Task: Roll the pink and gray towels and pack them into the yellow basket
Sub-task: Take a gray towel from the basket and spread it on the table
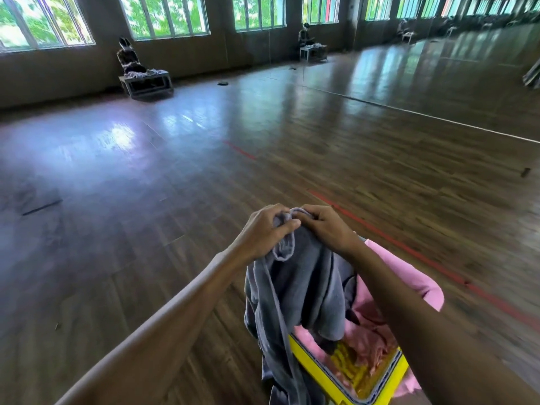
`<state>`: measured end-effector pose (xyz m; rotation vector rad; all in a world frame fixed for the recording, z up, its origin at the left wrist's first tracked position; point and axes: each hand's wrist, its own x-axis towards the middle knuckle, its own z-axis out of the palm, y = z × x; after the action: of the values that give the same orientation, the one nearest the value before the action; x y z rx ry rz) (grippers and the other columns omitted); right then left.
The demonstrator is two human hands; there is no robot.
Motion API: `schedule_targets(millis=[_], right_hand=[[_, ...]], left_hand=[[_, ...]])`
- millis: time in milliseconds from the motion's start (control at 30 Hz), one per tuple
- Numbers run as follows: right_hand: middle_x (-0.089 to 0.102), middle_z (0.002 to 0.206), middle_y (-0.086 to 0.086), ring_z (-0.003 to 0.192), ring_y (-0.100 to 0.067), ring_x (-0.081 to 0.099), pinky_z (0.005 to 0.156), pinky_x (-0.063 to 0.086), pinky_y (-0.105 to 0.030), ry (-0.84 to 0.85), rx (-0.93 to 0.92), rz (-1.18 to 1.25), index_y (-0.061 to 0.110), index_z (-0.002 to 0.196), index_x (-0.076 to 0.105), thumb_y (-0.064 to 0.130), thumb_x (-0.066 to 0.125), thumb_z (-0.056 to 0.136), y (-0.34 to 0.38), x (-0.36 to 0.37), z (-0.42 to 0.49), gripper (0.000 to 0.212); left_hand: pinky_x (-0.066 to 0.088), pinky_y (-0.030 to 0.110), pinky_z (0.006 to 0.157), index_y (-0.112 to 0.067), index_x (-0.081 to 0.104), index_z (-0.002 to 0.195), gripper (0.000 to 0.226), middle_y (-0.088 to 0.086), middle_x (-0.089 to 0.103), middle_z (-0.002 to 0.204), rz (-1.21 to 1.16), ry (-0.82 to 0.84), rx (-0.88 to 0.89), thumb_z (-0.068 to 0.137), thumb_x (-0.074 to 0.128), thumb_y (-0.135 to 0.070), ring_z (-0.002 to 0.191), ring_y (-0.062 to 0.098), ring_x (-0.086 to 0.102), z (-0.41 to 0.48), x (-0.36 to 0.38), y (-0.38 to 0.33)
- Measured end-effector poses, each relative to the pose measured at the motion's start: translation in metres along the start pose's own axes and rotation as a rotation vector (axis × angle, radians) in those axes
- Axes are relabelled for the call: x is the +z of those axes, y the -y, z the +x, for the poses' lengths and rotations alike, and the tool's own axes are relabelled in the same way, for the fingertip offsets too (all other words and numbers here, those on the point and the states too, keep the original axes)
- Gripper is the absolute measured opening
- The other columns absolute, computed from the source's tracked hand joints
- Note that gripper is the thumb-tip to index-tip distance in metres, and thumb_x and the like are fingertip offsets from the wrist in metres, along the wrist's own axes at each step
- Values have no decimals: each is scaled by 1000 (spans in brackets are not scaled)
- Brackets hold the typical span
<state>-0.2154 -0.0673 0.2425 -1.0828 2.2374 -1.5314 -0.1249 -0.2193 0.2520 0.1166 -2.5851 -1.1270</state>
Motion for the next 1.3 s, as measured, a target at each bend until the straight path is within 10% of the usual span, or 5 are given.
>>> schedule_targets(millis=[367,533,800,1133,1300], right_hand=[[53,64,15,63,1,47,63,40,-19,78,107,54,5,67,59,16,57,97,-24,4,-12,32],[60,78,10,74,-1,52,72,43,-20,-70,57,40,6,83,65,12,53,99,-41,-10,-16,21],[60,76,7,72,1,49,70,39,-22,128,-77,-71,14,84,68,12,57,94,18,1,24,15],[47,60,14,60,1,41,62,34,-26,15,7,-201,25,63,50,22,60,93,-12,-5,6,31],[61,84,21,80,6,55,80,44,-21,-39,96,-228,28,88,60,18,47,92,-45,-14,-26,17]], left_hand=[[33,24,72,-17,49,78,21,6,48,82,-183,-410,-126,94,53,-4,76,15,48,18,-48,20],[35,19,42,-13,46,82,17,-2,50,46,-235,-387,-194,98,47,-10,37,4,45,3,-65,30],[50,35,92,-31,68,103,38,-13,70,100,-104,20,1,76,64,-57,99,6,64,6,-25,21],[33,24,60,-14,53,63,22,-14,46,58,-181,-253,-57,80,55,-27,58,-2,40,18,-45,19],[31,23,56,6,53,74,30,7,43,69,-216,-387,-77,85,59,-22,64,10,39,19,-61,32]])
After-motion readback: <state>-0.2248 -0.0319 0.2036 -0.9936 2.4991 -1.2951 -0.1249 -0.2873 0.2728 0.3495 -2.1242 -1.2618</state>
